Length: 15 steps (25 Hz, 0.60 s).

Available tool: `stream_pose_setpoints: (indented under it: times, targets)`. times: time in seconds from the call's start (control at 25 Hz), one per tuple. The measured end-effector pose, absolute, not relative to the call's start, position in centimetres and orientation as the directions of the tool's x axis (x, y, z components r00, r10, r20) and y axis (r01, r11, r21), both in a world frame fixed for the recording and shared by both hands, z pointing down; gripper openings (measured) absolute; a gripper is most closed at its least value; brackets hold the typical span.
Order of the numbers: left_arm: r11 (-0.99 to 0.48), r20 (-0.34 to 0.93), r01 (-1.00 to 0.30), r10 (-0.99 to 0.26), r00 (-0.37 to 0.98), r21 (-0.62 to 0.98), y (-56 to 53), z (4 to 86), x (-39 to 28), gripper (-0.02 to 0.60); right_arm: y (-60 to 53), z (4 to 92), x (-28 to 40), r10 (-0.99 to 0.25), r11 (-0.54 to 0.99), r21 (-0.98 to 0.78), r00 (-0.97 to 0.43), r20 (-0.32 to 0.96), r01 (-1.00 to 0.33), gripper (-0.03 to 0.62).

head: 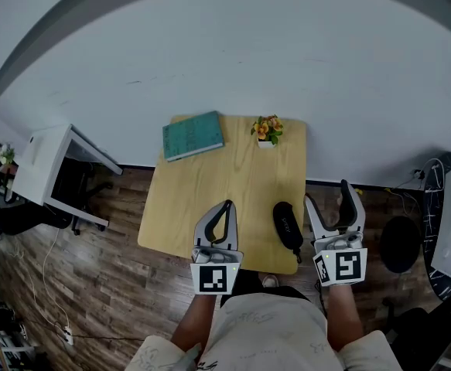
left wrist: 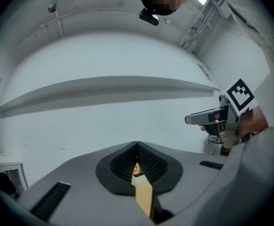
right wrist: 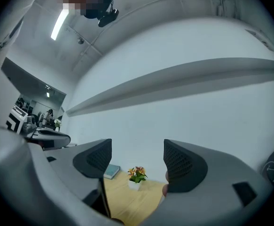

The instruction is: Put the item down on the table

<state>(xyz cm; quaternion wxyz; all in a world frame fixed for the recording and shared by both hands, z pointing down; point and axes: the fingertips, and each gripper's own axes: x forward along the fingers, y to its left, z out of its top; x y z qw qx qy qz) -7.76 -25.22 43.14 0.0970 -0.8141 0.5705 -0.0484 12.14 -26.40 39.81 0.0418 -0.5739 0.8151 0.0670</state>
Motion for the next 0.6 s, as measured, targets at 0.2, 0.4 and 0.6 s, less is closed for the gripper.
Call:
stream_pose_setpoints:
  times: [0.2,0.4,0.6]
  targets:
    - [-0.318,-0.048,-0.920,-0.940,0.337,-0.229,-25.15,42.62,-8.05,0.008,-26.18,39.89,12.22,-0.930,0.331,0.067,-0.338,-0.142,-0.941,0.348]
    - [-0.306,-0.058,-0.924,-0.943,0.327,-0.228,-25.15,42.24,-8.03,0.008,-26.24,40.23,12.36,-0.932,0.333,0.073,-0.340,-0.125,-0.940,0.348]
    - [-0.308,-0.041,-0.929,-0.946,0.322,-0.208,-25.09,42.40,-7.94,0.008,-26.23,40.55,12.34,-0.932,0.341,0.066,-0.346,-0.108,-0.938,0.347]
